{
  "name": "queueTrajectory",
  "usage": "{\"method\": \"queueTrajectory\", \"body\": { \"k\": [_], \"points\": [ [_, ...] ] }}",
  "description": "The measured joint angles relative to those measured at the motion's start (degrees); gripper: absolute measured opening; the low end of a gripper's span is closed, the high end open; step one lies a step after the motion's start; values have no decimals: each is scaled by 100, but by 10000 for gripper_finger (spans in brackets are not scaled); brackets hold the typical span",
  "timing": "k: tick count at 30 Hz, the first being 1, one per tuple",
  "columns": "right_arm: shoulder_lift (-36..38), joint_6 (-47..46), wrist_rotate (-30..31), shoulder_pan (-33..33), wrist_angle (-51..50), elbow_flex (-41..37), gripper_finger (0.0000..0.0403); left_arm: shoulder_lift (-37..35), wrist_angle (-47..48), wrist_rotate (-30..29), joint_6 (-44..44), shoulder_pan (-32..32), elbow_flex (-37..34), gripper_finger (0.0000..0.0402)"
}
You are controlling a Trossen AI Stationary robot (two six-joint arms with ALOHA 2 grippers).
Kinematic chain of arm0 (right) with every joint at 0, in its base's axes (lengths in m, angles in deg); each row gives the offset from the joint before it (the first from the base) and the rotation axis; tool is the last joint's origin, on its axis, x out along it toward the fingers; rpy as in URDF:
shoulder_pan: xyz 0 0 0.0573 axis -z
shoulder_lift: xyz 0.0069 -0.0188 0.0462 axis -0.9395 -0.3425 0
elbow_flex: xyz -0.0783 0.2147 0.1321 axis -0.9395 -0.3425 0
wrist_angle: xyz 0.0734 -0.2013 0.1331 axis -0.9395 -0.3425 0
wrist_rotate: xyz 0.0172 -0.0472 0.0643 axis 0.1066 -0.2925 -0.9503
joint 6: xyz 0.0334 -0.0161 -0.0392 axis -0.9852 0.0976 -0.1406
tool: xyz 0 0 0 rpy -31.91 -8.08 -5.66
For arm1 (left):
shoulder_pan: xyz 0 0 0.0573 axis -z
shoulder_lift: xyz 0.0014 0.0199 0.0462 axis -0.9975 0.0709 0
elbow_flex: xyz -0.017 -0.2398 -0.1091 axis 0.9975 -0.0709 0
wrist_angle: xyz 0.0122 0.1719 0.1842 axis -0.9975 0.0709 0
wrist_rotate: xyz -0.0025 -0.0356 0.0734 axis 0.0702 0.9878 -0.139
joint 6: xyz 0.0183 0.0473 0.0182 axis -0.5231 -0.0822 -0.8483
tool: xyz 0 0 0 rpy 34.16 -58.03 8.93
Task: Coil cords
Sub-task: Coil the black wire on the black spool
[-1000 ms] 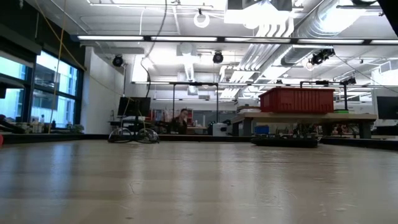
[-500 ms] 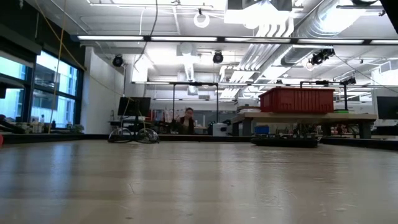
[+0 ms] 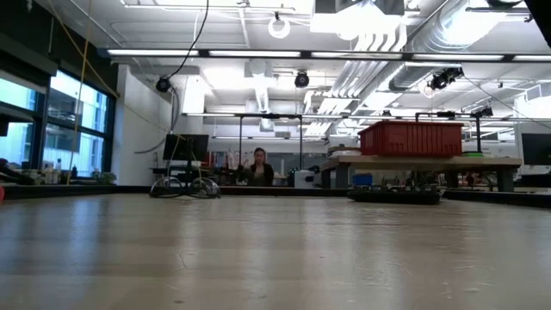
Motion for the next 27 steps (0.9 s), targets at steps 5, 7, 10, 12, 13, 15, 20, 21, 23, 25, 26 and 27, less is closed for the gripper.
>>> {"method": "queueTrajectory", "body": {
  "k": [5,7,10,12,13,15,20,21,23,25,26,27],
  "points": [
    [-63,47,5,9,65,0,98,18,-20,4,179,0,0,1],
    [-85,95,6,9,39,-2,97,36,-22,6,208,0,0,1],
    [-86,174,5,9,50,-2,97,46,-18,7,177,0,-2,1],
    [-86,213,6,9,57,-2,97,35,-57,7,177,0,-2,1],
    [-86,218,5,9,56,-2,96,31,-104,8,176,0,-2,1],
    [-86,199,5,9,54,-2,89,26,-123,7,174,-1,0,1],
    [-86,199,6,-3,39,-2,18,20,-127,7,69,0,0,1],
    [-86,197,7,-22,40,-2,10,9,-144,7,68,0,-1,1],
    [-86,126,14,-53,77,-2,7,-11,-155,2,71,0,0,1],
    [-95,90,-13,-109,142,-2,2,-17,-158,-31,171,0,0,1],
    [-136,97,-38,-144,268,-2,2,-13,-156,-70,308,-1,0,1],
    [-170,96,-54,-169,395,0,2,2,-158,-116,491,0,0,1]
  ]
}}
